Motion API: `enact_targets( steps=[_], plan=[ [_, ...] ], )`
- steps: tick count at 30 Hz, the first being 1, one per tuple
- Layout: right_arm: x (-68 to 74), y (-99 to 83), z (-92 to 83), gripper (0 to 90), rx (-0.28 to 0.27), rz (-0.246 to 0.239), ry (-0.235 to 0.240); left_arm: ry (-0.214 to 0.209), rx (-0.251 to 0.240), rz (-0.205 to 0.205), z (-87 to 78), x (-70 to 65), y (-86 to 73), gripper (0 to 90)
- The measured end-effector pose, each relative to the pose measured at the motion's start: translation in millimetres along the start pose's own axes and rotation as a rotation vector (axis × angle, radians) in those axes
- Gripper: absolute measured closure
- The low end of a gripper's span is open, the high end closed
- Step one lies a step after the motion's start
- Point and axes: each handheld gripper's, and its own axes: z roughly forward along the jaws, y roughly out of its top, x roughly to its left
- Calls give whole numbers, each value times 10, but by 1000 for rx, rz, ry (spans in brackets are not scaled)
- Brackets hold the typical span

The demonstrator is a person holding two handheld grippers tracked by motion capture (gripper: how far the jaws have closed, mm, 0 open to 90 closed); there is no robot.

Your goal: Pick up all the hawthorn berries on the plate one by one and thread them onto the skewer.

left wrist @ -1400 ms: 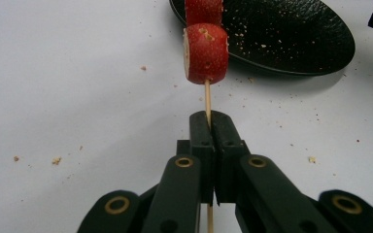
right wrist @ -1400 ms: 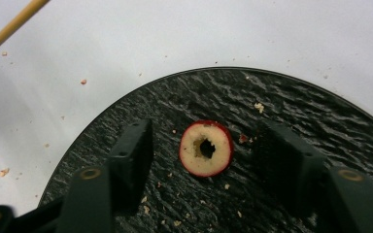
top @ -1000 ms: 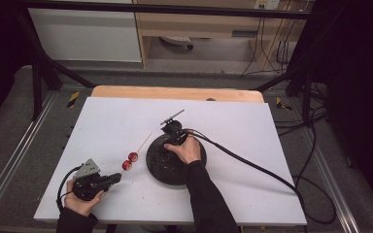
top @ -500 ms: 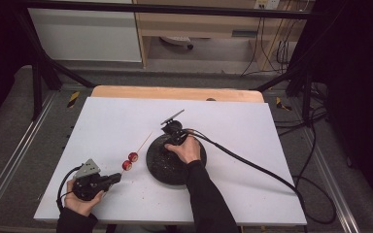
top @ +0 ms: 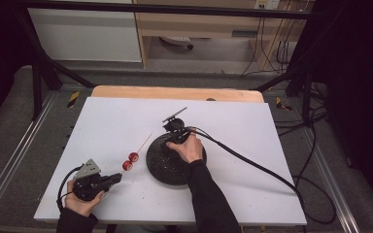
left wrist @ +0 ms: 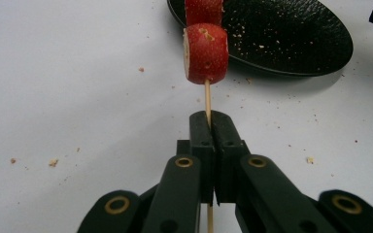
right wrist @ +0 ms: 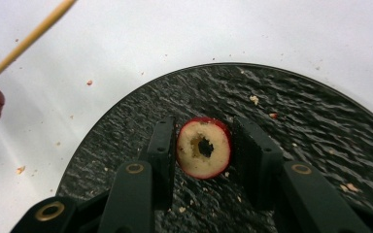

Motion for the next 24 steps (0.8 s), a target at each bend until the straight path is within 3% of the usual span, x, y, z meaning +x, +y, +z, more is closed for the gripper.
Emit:
enact_targets(
  steps=[13,24],
  plan=[
    [76,-40,-229,629,-44,-16,13,-2,-4,4,5,-24,6,885],
    [66,-231,-399,629,-122,14,55,-5,-8,12,26,-69,20,886]
  ],
)
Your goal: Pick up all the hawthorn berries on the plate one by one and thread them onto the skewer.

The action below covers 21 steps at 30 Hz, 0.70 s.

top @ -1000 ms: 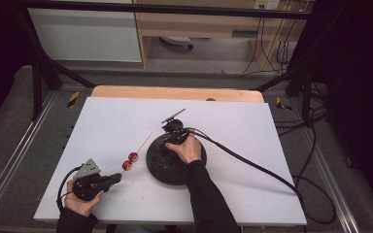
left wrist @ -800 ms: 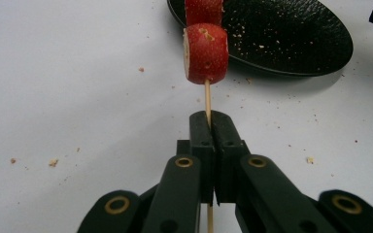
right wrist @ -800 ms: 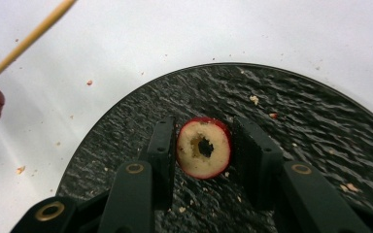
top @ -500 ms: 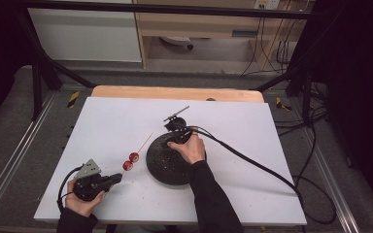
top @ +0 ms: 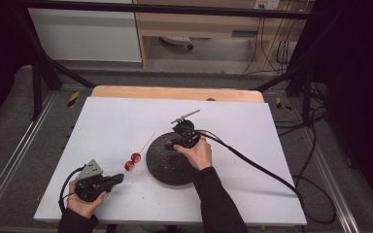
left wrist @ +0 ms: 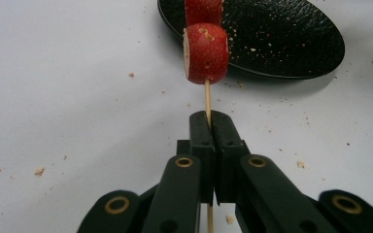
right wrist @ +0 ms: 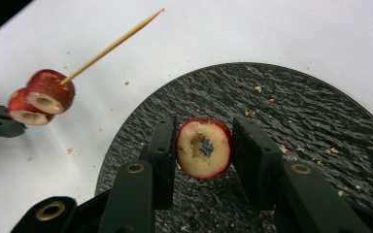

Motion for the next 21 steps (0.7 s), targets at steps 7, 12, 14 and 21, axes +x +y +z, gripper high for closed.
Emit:
enact_targets(
  steps=[7,12,14,21],
  plan=[
    [5,-146,-102,630,-93,13,31,-5,-2,8,20,-44,8,886],
    [13,-278,-169,630,-164,38,51,-6,-10,11,26,-70,16,885],
    [11,-341,-188,630,-201,52,65,-7,-10,12,31,-82,19,885],
    [-5,-557,-203,630,-310,111,94,-13,-10,16,64,-123,30,885]
  ],
)
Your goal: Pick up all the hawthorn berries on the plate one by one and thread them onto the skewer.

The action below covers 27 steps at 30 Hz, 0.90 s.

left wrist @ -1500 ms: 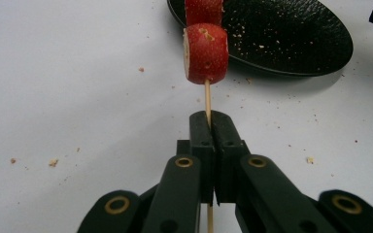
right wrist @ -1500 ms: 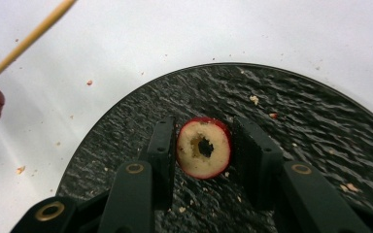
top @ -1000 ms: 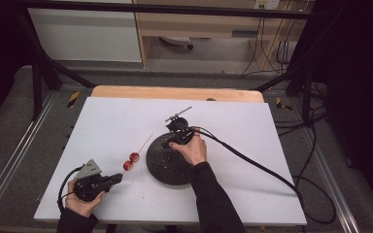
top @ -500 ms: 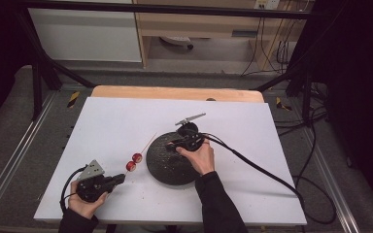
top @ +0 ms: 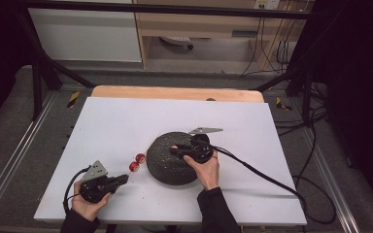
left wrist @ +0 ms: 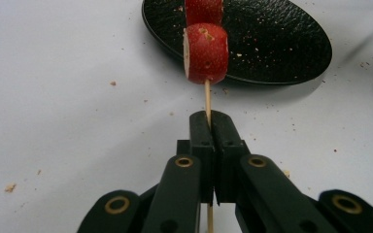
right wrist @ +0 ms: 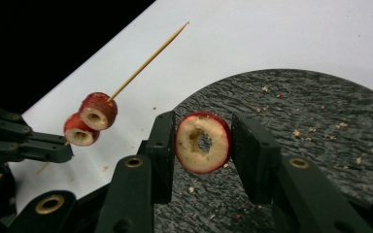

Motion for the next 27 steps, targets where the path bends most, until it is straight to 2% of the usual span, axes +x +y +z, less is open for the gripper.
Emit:
enact_targets(
  steps=[4,17,27],
  plan=[
    [1,-70,-65,630,-78,36,33,-5,-2,0,24,-28,11,886],
    [-37,-274,-206,631,-296,154,64,-10,-23,18,108,-180,41,886],
    [-82,-336,-267,631,-408,215,60,-9,-39,13,142,-230,48,886]
  ],
)
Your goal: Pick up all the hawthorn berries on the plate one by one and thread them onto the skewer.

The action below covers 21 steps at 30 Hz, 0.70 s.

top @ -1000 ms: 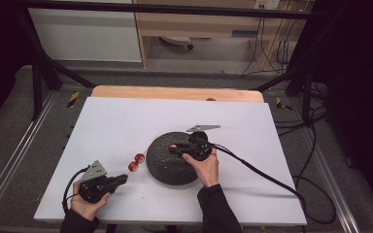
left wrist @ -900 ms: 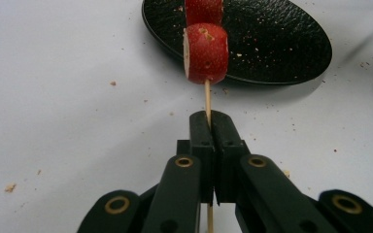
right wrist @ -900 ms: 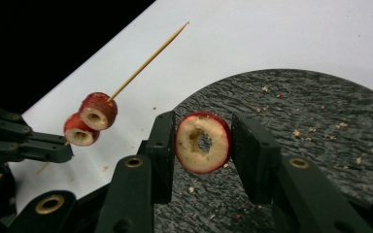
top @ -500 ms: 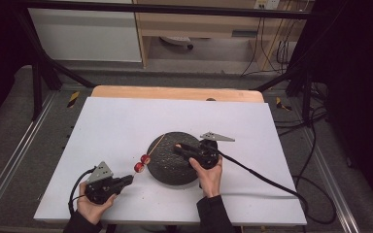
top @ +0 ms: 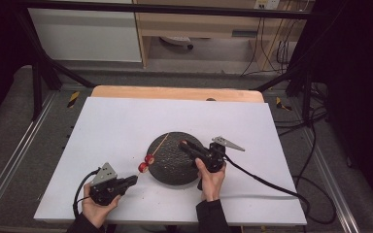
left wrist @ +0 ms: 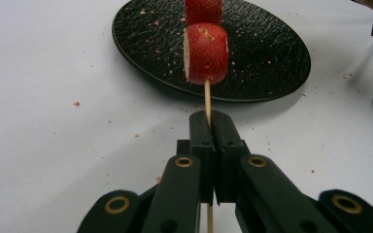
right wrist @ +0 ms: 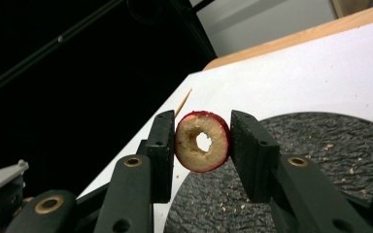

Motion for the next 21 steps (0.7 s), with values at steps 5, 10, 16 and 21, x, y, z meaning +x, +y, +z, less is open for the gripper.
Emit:
enact_targets(
  steps=[5,10,16,21],
  plan=[
    [-9,22,12,631,-40,16,-1,-7,-5,3,23,-36,7,885],
    [-31,67,28,631,-75,34,-2,-8,-15,-2,39,-64,17,885],
    [-58,129,46,632,-131,56,6,-12,-29,-4,51,-102,24,885],
    [-69,166,50,632,-162,73,14,-17,-37,-4,79,-147,37,885]
  ],
)
